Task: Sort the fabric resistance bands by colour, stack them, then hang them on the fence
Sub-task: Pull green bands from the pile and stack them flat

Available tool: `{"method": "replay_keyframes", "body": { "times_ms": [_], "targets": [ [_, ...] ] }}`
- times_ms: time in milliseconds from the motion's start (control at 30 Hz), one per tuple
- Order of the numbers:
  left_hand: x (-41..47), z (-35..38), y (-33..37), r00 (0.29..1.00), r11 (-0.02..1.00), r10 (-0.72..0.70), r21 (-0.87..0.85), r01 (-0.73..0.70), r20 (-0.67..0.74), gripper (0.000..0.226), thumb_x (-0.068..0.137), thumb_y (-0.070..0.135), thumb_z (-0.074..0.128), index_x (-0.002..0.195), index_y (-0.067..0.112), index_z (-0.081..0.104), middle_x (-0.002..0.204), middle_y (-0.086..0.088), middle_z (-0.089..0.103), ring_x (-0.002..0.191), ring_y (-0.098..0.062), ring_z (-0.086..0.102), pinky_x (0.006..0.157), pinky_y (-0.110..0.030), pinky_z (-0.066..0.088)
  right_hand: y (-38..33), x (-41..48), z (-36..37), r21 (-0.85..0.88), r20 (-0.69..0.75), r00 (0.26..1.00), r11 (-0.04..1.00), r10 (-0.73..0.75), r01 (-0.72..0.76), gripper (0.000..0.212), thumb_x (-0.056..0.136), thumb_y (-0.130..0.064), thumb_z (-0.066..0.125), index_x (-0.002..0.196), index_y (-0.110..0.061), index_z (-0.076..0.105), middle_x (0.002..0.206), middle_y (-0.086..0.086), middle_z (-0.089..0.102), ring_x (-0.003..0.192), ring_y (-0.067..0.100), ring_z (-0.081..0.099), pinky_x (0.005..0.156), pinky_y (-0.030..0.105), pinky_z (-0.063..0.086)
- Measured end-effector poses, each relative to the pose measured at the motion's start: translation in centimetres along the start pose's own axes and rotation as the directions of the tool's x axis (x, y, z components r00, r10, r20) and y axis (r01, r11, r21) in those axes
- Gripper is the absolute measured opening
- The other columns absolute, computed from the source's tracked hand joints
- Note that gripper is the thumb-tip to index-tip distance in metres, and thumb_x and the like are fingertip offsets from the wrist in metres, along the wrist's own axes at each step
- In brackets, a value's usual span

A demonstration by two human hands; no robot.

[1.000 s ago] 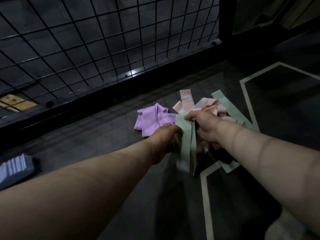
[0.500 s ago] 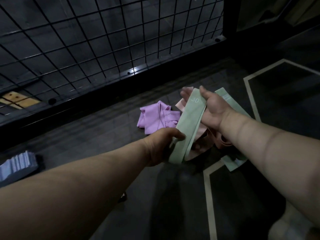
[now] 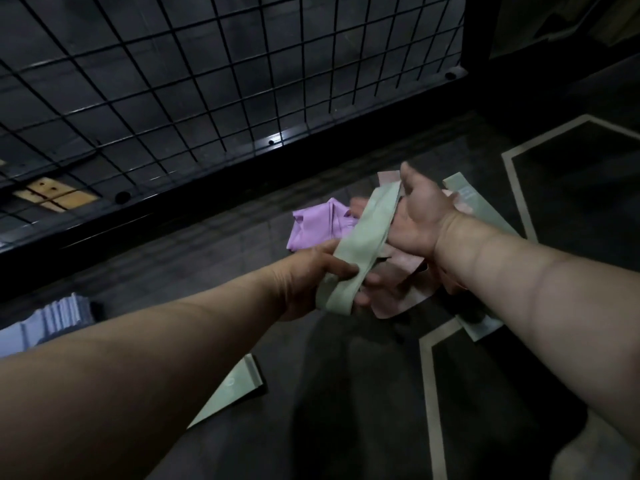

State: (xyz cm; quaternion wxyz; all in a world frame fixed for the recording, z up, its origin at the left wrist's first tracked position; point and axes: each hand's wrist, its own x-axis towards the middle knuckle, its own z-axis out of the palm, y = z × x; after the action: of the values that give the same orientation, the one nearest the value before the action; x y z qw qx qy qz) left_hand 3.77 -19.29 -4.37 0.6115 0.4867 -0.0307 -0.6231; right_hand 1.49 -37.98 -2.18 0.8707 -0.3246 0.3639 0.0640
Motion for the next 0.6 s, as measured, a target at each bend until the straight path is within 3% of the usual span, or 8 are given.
{"method": "replay_keyframes", "body": {
  "times_ms": [67, 133, 200, 267, 333, 400, 500, 600],
  "targets": [
    [-0.5, -0.4, 1.2, 0.997, 0.997, 0.068, -0.047, -0.069, -0.033, 0.048, 0.091, -0.004, 0.047, 0.137, 0.010, 0.049, 0.096, -0.018, 0.067, 0.066, -0.029, 0.066, 0.065, -0.038, 0.059, 1.5, -0.2, 0.3, -0.160, 0.081, 0.982, 0.975, 0.171, -0.157, 0.089, 0.091, -0.075, 0.030, 0.128, 0.003, 0.052, 0.103, 0.022, 0.066, 0.087, 0.034, 0.065, 0.078, 0.045, 0.050],
    [-1.1, -0.8, 2.8, 0.977, 0.984, 0.151, -0.076, -0.163, -0.148, 0.044, 0.093, -0.005, 0.043, 0.132, 0.014, 0.050, 0.089, -0.014, 0.068, 0.065, -0.027, 0.066, 0.064, -0.040, 0.059, 3.3, -0.8, 0.9, -0.318, 0.192, 0.938, 0.922, 0.290, -0.220, 0.080, 0.087, -0.080, 0.026, 0.101, -0.008, 0.059, 0.076, 0.009, 0.055, 0.064, 0.025, 0.053, 0.066, 0.037, 0.043],
    [-2.4, -1.4, 4.4, 0.945, 0.955, 0.201, -0.162, -0.248, -0.258, 0.045, 0.094, -0.004, 0.044, 0.131, 0.022, 0.050, 0.087, -0.010, 0.071, 0.070, -0.026, 0.070, 0.066, -0.042, 0.059, 5.4, -1.8, 2.4, -0.360, 0.313, 0.897, 0.913, 0.313, -0.193, 0.064, 0.088, -0.074, 0.035, 0.083, -0.015, 0.061, 0.076, 0.006, 0.055, 0.069, 0.023, 0.055, 0.070, 0.038, 0.045],
    [-4.3, -2.1, 5.5, 0.921, 0.925, 0.243, -0.212, -0.314, -0.305, 0.049, 0.094, -0.002, 0.045, 0.135, 0.025, 0.047, 0.089, -0.006, 0.072, 0.074, -0.023, 0.072, 0.069, -0.043, 0.060, 7.2, -2.5, 4.1, -0.371, 0.371, 0.900, 0.925, 0.229, -0.083, 0.043, 0.088, -0.054, 0.047, 0.094, -0.019, 0.071, 0.096, 0.010, 0.067, 0.088, 0.025, 0.065, 0.084, 0.041, 0.053],
    [-6.3, -2.9, 5.7, 0.901, 0.902, 0.264, -0.244, -0.357, -0.343, 0.051, 0.093, -0.005, 0.043, 0.137, 0.023, 0.046, 0.091, -0.008, 0.072, 0.075, -0.026, 0.073, 0.070, -0.044, 0.060, 8.9, -3.0, 5.5, -0.424, 0.357, 0.919, 0.906, 0.169, -0.002, 0.032, 0.087, -0.031, 0.057, 0.110, -0.012, 0.068, 0.105, 0.011, 0.070, 0.092, 0.021, 0.068, 0.082, 0.035, 0.056],
    [-8.4, -3.6, 5.5, 0.882, 0.867, 0.250, -0.314, -0.388, -0.399, 0.045, 0.092, -0.006, 0.041, 0.131, 0.014, 0.050, 0.087, -0.012, 0.071, 0.074, -0.029, 0.072, 0.069, -0.041, 0.062, 10.3, -3.1, 6.2, -0.490, 0.329, 0.935, 0.870, 0.132, 0.050, 0.026, 0.087, -0.012, 0.062, 0.111, -0.004, 0.065, 0.101, 0.011, 0.072, 0.087, 0.019, 0.070, 0.076, 0.031, 0.059],
    [-11.7, -5.0, 4.7, 0.867, 0.803, 0.184, -0.438, -0.404, -0.463, 0.030, 0.093, 0.000, 0.039, 0.116, -0.001, 0.058, 0.095, -0.014, 0.073, 0.095, -0.026, 0.072, 0.078, -0.034, 0.060, 12.0, -3.2, 6.8, -0.601, 0.281, 0.949, 0.798, 0.144, 0.056, 0.038, 0.077, -0.014, 0.069, 0.112, 0.001, 0.062, 0.092, 0.012, 0.071, 0.073, 0.018, 0.069, 0.064, 0.030, 0.058],
    [-14.8, -7.1, 3.6, 0.830, 0.745, 0.223, -0.459, -0.484, -0.512, 0.030, 0.092, 0.002, 0.041, 0.118, -0.004, 0.055, 0.116, -0.015, 0.070, 0.114, -0.026, 0.066, 0.086, -0.034, 0.056, 13.6, -3.8, 7.6, -0.769, 0.255, 0.947, 0.634, 0.194, 0.077, 0.021, 0.083, -0.017, 0.071, 0.102, -0.010, 0.064, 0.083, 0.005, 0.071, 0.064, 0.012, 0.068, 0.054, 0.024, 0.055]
  ]
}}
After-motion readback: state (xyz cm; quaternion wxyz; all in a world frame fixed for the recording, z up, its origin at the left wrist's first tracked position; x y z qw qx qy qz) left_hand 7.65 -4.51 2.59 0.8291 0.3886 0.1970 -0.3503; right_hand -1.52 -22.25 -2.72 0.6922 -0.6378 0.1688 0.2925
